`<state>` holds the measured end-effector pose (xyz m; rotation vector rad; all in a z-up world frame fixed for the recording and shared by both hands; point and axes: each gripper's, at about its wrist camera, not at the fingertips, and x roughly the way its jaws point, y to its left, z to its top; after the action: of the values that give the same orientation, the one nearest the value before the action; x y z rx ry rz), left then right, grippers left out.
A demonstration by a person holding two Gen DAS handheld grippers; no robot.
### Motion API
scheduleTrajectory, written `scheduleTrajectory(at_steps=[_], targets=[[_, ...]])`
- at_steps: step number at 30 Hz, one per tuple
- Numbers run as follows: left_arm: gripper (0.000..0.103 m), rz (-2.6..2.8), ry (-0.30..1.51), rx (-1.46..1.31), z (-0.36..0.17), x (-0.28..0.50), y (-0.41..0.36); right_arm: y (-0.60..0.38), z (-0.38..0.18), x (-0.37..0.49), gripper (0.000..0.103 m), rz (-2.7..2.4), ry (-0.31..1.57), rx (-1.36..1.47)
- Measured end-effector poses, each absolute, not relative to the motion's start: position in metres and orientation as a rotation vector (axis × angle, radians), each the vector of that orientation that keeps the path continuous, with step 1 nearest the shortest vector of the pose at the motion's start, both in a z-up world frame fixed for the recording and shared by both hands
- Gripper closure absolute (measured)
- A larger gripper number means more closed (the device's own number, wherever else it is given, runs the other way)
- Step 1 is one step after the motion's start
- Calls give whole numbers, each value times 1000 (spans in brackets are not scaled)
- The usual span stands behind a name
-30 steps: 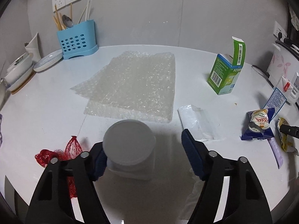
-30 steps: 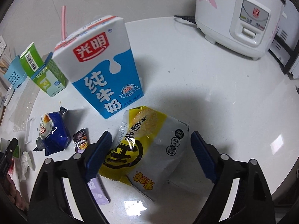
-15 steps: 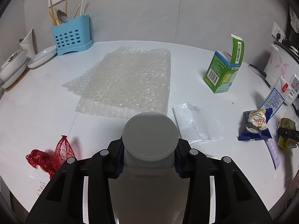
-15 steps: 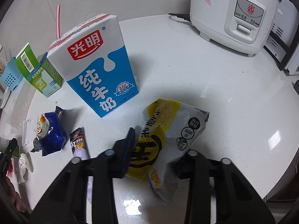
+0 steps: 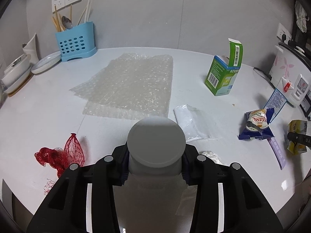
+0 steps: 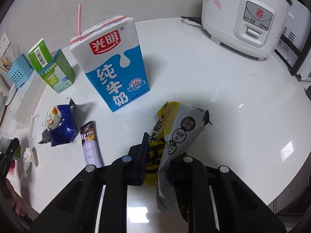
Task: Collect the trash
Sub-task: 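Grasp the white pill bottle with the left tool while the right tool grasps the yellow snack bag, then lift both held items and carry them down over the wastebasket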
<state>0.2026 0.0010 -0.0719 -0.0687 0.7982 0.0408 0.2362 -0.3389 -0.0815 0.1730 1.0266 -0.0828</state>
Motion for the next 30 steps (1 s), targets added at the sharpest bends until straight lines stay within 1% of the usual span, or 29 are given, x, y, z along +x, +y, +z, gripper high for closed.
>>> scheduleTrajectory(at_steps=[9, 17, 22, 30], targets=[[62, 26, 779, -54, -52, 165, -5, -326, -51, 194, 87, -57, 959, 142], [62, -9, 747, -48, -34, 111, -10, -304, -27, 135, 87, 12, 830, 67], [62, -16, 722, -32, -32, 70, -18, -291, -26, 91, 87, 63, 760, 35], [62, -61, 708, -49, -50, 10, -35, -265, -40, 24, 87, 138, 689, 11]])
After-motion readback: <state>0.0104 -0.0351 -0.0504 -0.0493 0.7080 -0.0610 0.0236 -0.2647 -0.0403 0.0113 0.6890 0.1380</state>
